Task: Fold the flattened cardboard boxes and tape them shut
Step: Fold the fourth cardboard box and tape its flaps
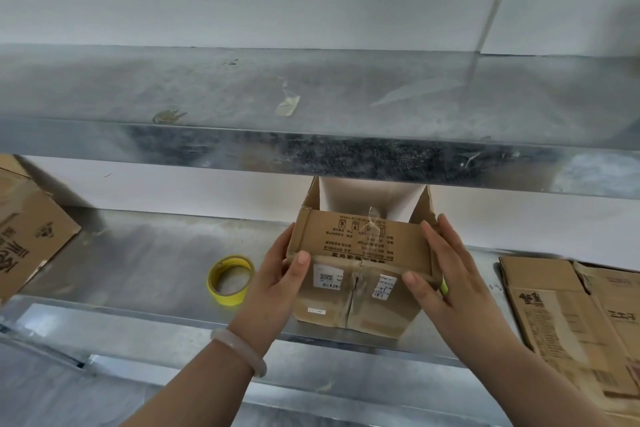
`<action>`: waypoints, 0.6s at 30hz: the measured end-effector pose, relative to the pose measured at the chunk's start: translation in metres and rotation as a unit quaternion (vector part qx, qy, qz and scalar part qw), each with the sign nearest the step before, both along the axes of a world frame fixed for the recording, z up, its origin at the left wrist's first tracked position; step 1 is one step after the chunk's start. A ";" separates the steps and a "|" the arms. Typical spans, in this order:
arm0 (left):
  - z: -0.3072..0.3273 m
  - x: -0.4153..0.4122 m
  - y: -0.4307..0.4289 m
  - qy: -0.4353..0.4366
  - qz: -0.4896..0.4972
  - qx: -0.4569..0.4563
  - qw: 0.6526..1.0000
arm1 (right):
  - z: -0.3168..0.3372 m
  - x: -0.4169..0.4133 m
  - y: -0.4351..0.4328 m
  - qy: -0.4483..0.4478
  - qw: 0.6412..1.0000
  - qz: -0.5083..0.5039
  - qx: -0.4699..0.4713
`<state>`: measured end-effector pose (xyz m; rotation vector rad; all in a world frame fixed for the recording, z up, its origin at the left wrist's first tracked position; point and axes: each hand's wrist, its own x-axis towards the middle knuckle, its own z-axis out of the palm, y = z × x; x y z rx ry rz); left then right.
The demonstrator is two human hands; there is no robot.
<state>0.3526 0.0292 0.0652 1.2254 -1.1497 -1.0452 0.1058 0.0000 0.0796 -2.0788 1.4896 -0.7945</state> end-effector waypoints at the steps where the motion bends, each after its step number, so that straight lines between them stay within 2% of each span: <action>1: -0.003 0.007 0.001 -0.005 -0.012 0.011 1.000 | 0.004 0.000 0.002 0.016 1.000 -0.005 -0.016; 4: -0.021 0.036 0.007 -0.069 -0.026 0.056 0.996 | 0.014 0.003 0.011 0.053 0.994 -0.022 -0.090; 6: -0.043 0.062 0.014 -0.168 0.023 0.081 0.982 | 0.017 0.007 0.019 0.076 0.983 -0.031 -0.163; 9: -0.082 0.107 0.016 -0.400 0.093 0.086 0.908 | 0.022 0.019 0.030 0.069 0.972 -0.009 -0.225; 12: -0.109 0.137 0.009 -0.547 0.048 0.105 0.829 | 0.022 0.038 0.040 0.078 0.958 0.021 -0.275; 14: -0.113 0.147 0.004 -0.603 0.017 0.079 0.794 | 0.020 0.055 0.046 0.068 0.946 0.040 -0.315; 16: -0.105 0.149 0.000 -0.628 0.017 0.040 0.777 | 0.019 0.073 0.052 0.059 0.937 0.069 -0.337; 18: -0.087 0.146 0.001 -0.612 0.009 0.015 0.790 | 0.019 0.096 0.056 0.054 0.938 0.097 -0.330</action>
